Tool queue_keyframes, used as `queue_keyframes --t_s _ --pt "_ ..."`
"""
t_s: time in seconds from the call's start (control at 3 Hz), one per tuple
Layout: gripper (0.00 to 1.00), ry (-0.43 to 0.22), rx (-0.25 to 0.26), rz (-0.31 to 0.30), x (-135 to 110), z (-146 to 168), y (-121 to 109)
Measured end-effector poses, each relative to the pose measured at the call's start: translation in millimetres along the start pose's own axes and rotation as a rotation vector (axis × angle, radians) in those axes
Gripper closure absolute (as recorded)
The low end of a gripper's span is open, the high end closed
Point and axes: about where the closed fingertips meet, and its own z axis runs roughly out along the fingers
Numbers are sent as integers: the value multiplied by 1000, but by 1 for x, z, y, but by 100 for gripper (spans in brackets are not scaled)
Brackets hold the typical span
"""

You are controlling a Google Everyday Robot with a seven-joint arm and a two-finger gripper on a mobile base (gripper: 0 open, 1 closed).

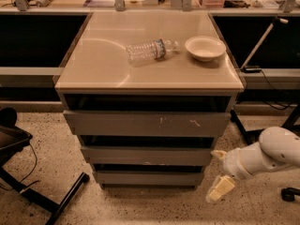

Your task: Open middle drawer

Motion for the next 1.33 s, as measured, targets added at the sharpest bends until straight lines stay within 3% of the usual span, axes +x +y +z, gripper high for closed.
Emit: queue_keyframes --t_s 0.33,0.67,1.0,1.33 --pt "0 -18 -10 -77 -1 6 -7" --pt "0 -17 -11 -78 -1 6 -6" --pt "0 -38 49 -123 -14 23 -18" --pt "0 -87 157 -258 -48 41 -12"
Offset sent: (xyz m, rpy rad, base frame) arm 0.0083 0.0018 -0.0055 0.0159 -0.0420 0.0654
